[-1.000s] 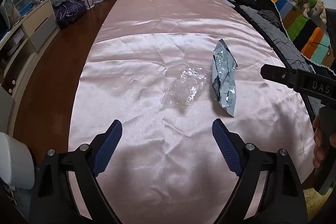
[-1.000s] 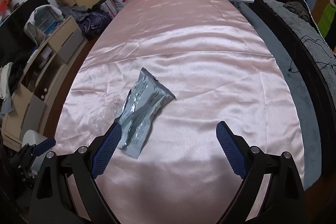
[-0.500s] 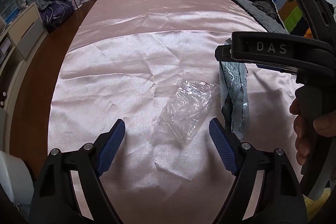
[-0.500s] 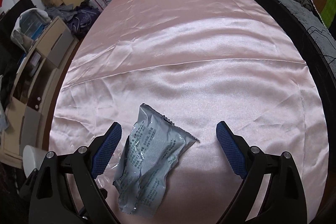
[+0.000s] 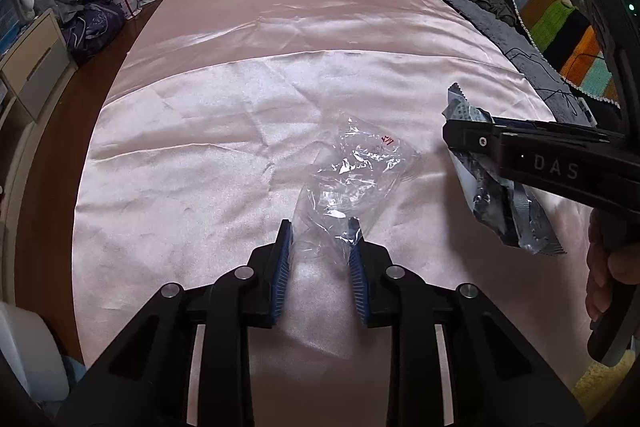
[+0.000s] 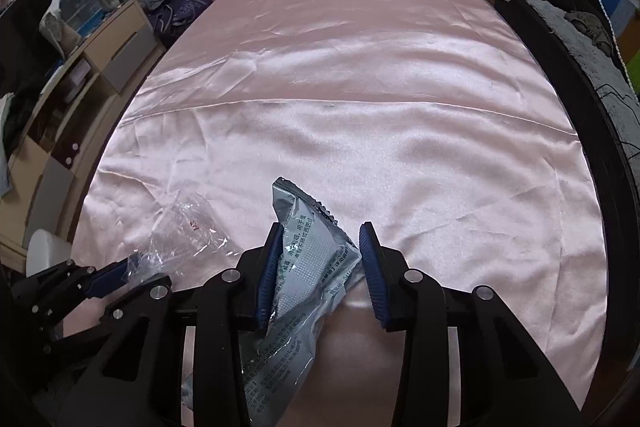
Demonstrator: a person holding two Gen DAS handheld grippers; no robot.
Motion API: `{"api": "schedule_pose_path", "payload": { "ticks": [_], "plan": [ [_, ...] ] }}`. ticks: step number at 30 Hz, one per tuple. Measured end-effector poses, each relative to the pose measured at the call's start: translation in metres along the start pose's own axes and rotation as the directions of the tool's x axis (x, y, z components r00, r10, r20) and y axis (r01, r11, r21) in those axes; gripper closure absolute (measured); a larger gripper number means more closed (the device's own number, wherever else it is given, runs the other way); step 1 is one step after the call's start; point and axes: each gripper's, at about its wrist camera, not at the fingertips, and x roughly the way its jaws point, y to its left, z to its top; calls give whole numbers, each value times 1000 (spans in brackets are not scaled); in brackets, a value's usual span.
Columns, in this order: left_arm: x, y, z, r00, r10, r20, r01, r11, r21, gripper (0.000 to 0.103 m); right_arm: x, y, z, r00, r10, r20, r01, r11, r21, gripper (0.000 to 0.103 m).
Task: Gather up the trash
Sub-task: 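Grasp the silver-blue packet with the right tool while the left tool grasps clear plastic wrap, then lower the packet and plastic wrap into the black bin and open both tools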
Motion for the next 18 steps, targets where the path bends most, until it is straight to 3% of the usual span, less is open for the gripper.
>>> {"api": "schedule_pose_path", "payload": {
  "ticks": [7, 18],
  "plan": [
    [-41, -12, -22, 1000, 0, 31, 1, 1000, -24, 81, -46, -8, -29, 999, 19, 41, -20, 1000, 10, 63],
    [-129, -41, -94, 997, 14, 77, -10, 999, -51, 80, -150, -6, -105, 991, 4, 135, 1, 999, -37, 63]
  ]
}}
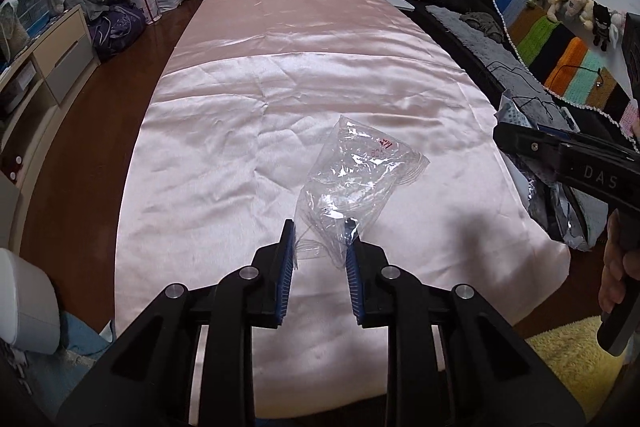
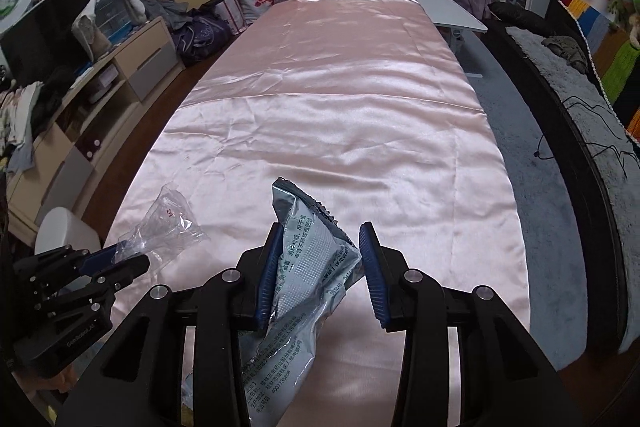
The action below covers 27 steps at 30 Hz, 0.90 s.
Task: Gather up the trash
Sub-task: 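Lower the packet and plastic wrap into the black bin and open both tools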
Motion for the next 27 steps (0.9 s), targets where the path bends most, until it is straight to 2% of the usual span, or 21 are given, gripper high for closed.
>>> {"api": "schedule_pose_path", "payload": {
  "ticks": [8, 13, 19, 27],
  "plan": [
    [-61, -33, -57, 998, -43, 43, 42, 999, 18, 80, -59, 1, -60, 1000, 16, 20, -15, 1000, -18, 63],
    [-80, -47, -91, 997, -68, 45, 67, 998, 18, 80, -84, 6, -97, 998, 55, 20, -54, 998, -13, 63],
    [-79, -55, -138, 997, -75, 2, 75, 997, -3, 80, -101, 14, -141, 998, 50, 24, -49, 998, -36, 63],
    [-54, -51, -187, 993, -82, -87, 78, 996, -49, 80, -72, 20, -195, 997, 34, -71, -37, 998, -41, 63]
  ]
}}
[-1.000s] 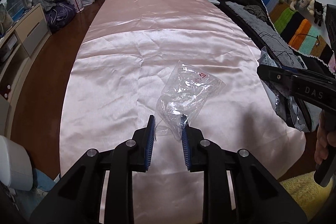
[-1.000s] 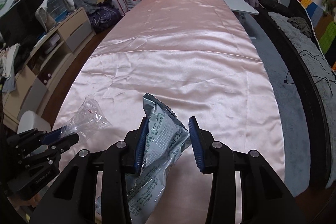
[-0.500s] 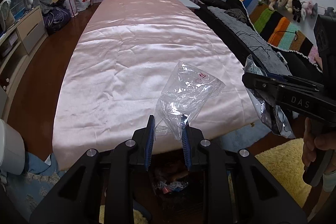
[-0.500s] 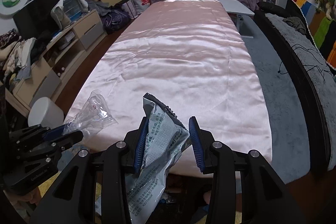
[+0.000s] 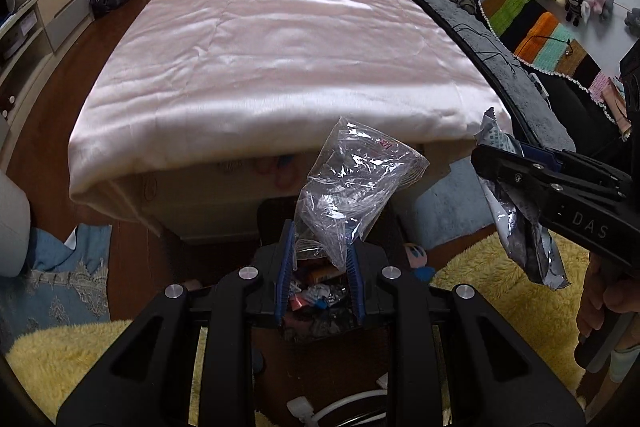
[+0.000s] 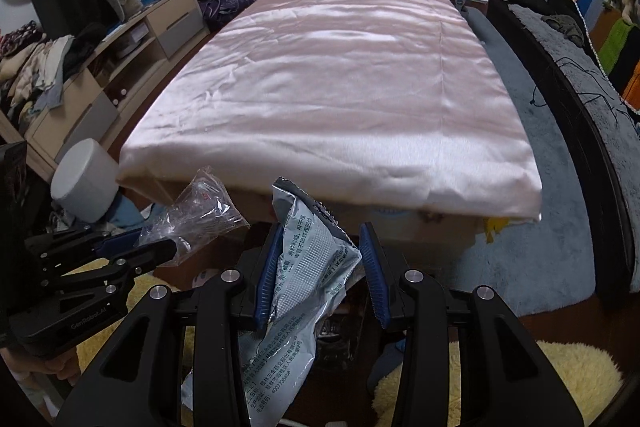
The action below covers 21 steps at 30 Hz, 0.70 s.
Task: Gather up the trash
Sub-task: 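Lower the packet and plastic wrap into the black bin and open both tools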
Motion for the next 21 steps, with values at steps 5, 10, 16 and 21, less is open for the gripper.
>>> {"api": "schedule_pose_path", "payload": {
  "ticks": [5, 10, 16, 21],
  "plan": [
    [23, 1, -19, 998, -3, -64, 3, 1000, -2, 80, 29, -3, -20, 998, -31, -54, 31, 999, 9, 63],
    [54, -1, -28, 991, -12, -136, 12, 1000, 1, 80, 65, -10, -38, 989, 25, -149, -16, 998, 60, 63],
    [88, -1, -32, 979, -22, -202, 22, 1000, -2, 80, 101, -15, -53, 970, 5, -243, 13, 997, 70, 62],
    [102, -5, -31, 973, -18, -231, 21, 1000, 10, 80, 118, -20, -52, 963, 2, -270, 22, 996, 86, 60]
  ]
}}
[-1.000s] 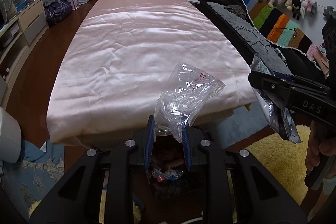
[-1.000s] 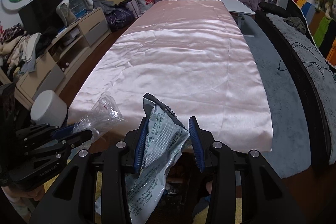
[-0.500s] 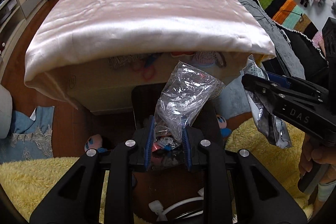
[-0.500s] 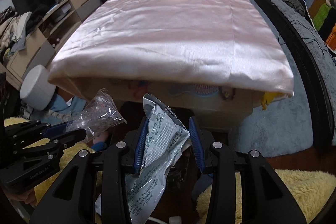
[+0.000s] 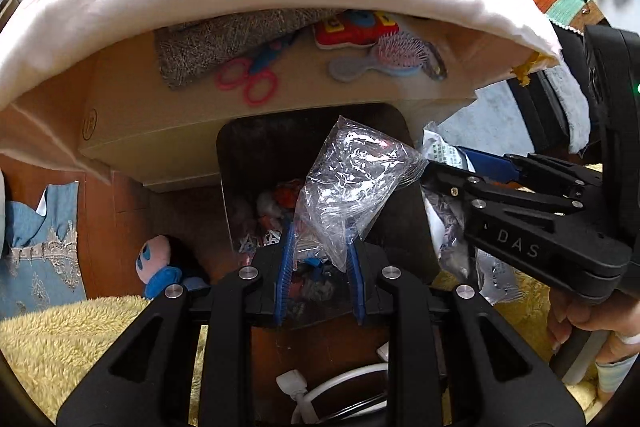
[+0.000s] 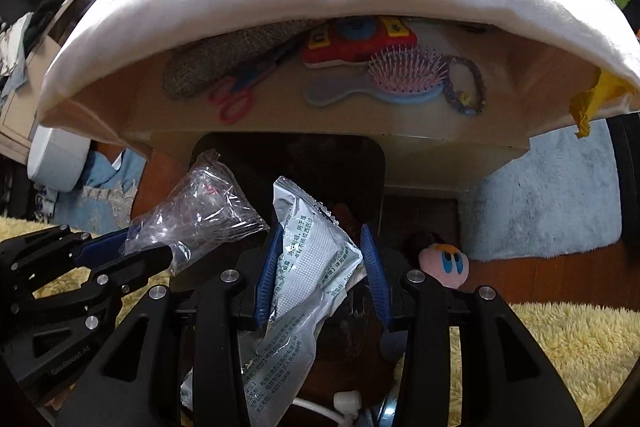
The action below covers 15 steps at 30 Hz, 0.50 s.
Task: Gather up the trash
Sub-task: 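Lower the packet and plastic wrap into the black bin and open both tools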
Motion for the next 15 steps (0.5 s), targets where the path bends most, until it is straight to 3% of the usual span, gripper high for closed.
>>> {"api": "schedule_pose_path", "payload": {
  "ticks": [9, 11, 15],
  "plan": [
    [9, 7, 7, 999, 3, -37, -4, 1000, -21, 73, 7, -7, 9, 999, 40, -18, -39, 997, 60, 42],
    [10, 8, 8, 999, 3, -42, -4, 1000, -24, 70, 7, -9, 10, 998, 56, -19, -55, 996, 72, 31],
    [5, 9, 8, 999, 12, -31, -13, 1000, -24, 50, -2, -8, 13, 999, 54, 0, -54, 995, 79, 28]
  ]
}}
